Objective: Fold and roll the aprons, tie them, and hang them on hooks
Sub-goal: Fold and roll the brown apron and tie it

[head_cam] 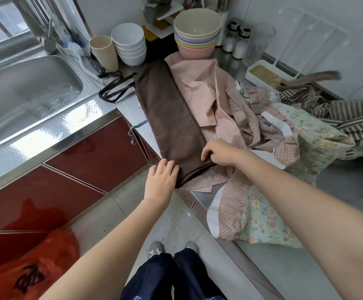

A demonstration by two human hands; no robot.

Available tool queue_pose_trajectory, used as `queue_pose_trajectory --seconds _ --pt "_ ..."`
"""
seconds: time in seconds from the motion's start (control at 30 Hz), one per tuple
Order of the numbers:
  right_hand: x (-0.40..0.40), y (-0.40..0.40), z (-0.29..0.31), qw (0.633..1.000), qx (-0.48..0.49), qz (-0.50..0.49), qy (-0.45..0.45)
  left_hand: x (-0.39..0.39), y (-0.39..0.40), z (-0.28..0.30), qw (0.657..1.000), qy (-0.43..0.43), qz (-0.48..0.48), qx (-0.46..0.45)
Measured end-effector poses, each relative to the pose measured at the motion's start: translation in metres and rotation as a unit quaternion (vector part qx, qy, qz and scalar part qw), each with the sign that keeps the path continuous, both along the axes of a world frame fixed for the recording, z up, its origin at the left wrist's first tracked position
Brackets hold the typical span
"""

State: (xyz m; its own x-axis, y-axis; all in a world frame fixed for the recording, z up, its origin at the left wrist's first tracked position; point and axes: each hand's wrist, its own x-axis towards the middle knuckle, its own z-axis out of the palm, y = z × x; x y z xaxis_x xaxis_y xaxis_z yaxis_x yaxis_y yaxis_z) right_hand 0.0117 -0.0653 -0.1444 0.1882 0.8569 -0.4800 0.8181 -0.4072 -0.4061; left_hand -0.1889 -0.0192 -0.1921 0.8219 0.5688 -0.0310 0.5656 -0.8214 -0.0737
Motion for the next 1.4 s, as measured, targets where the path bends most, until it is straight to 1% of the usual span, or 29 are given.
queue_pose_trajectory --seconds 0.1,0.17,0.2,0.27,0.3,0.33,0.37,0.4,0.47,0.5,0.53,0.57,0.6,0.63,0.67,0.7,0.73,0.8,0.9,1.0,1.1,1.2,1.27,1.3,1.33,1.37,1.4 --pt "0.004 -0.002 -0.003 0.992 -0.042 0.106 -0.049 0.003 0.003 -0.001 1.0 0.024 -0.011 0.002" --pt "0.003 -0.004 -0.004 0.975 -0.064 0.185 -0.107 0.009 0.005 0.005 1.0 0.013 -0.01 -0.017" --pt "0.0 -0.006 -0.004 0.966 -0.059 0.211 -0.138 0.011 0.006 0.004 1.0 0.0 -0.008 -0.029" --pt "-0.006 -0.008 -0.002 0.947 -0.03 0.248 -0.2 0.01 0.011 0.002 0.997 0.0 -0.001 -0.073" --pt "-0.008 -0.009 0.0 0.942 -0.021 0.256 -0.214 0.006 0.015 0.0 0.995 0.017 -0.006 -0.098" --pt "-0.009 -0.01 -0.001 0.94 -0.011 0.26 -0.221 0.004 0.017 0.002 0.993 0.008 -0.014 -0.118" --pt "-0.008 -0.007 -0.001 0.941 -0.005 0.256 -0.221 0.001 0.02 0.001 0.993 -0.016 -0.024 -0.115" --pt "-0.006 -0.003 0.0 0.951 0.003 0.235 -0.202 -0.002 0.02 0.003 0.993 -0.027 -0.029 -0.108" --pt "0.0 0.009 0.003 0.98 0.042 0.144 -0.131 -0.005 0.02 0.004 0.989 0.008 -0.015 -0.148" --pt "0.003 0.016 0.007 0.99 0.044 0.099 -0.092 -0.007 0.021 0.003 0.984 0.029 0.003 -0.174" --pt "0.006 0.022 0.011 0.995 0.038 0.065 -0.059 -0.007 0.022 0.001 0.98 0.029 0.027 -0.198" --pt "0.008 0.026 0.014 0.999 0.032 0.031 -0.028 -0.008 0.022 0.001 0.973 0.002 0.051 -0.225" --pt "0.009 0.028 0.016 1.0 0.027 -0.004 -0.007 -0.008 0.023 0.0 0.958 -0.04 0.082 -0.271" --pt "0.009 0.029 0.015 0.999 0.021 -0.034 0.0 -0.008 0.025 0.002 0.932 -0.097 0.122 -0.328" --pt "0.009 0.029 0.012 0.998 0.011 -0.063 0.0 -0.006 0.026 0.005 0.896 -0.145 0.173 -0.382" --pt "0.007 0.029 0.009 0.996 0.002 -0.092 0.002 -0.004 0.028 0.008 0.859 -0.184 0.222 -0.423" --pt "0.005 0.029 0.005 0.993 -0.011 -0.116 0.009 -0.002 0.031 0.012 0.834 -0.2 0.261 -0.443" --pt "-0.001 0.032 -0.002 0.991 -0.024 -0.134 0.003 0.002 0.036 0.014 0.819 -0.194 0.307 -0.445" --pt "-0.005 0.037 -0.005 0.985 -0.04 -0.162 -0.041 0.007 0.044 0.011 0.817 -0.16 0.344 -0.434" --pt "-0.009 0.042 -0.011 0.976 -0.067 -0.195 -0.067 0.012 0.053 0.01 0.826 -0.127 0.353 -0.421" --pt "-0.015 0.043 -0.013 0.974 -0.097 -0.178 -0.1 0.019 0.065 0.01 0.838 -0.087 0.352 -0.407" --pt "-0.015 0.043 -0.017 0.972 -0.091 -0.187 -0.109 0.024 0.072 0.01 0.844 -0.042 0.356 -0.398" --pt "-0.016 0.041 -0.018 0.971 -0.086 -0.178 -0.139 0.028 0.072 0.011 0.856 -0.011 0.355 -0.375" --pt "-0.017 0.039 -0.019 0.97 -0.086 -0.161 -0.162 0.029 0.071 0.012 0.879 0.004 0.342 -0.333" --pt "-0.018 0.037 -0.021 0.969 -0.081 -0.143 -0.182 0.031 0.067 0.016 0.914 0.017 0.311 -0.262" --pt "-0.02 0.034 -0.021 0.969 -0.072 -0.12 -0.203 0.032 0.063 0.02 0.95 0.023 0.263 -0.167" --pt "-0.022 0.033 -0.021 0.969 -0.063 -0.105 -0.216 0.032 0.059 0.023 0.977 -0.004 0.203 -0.069"
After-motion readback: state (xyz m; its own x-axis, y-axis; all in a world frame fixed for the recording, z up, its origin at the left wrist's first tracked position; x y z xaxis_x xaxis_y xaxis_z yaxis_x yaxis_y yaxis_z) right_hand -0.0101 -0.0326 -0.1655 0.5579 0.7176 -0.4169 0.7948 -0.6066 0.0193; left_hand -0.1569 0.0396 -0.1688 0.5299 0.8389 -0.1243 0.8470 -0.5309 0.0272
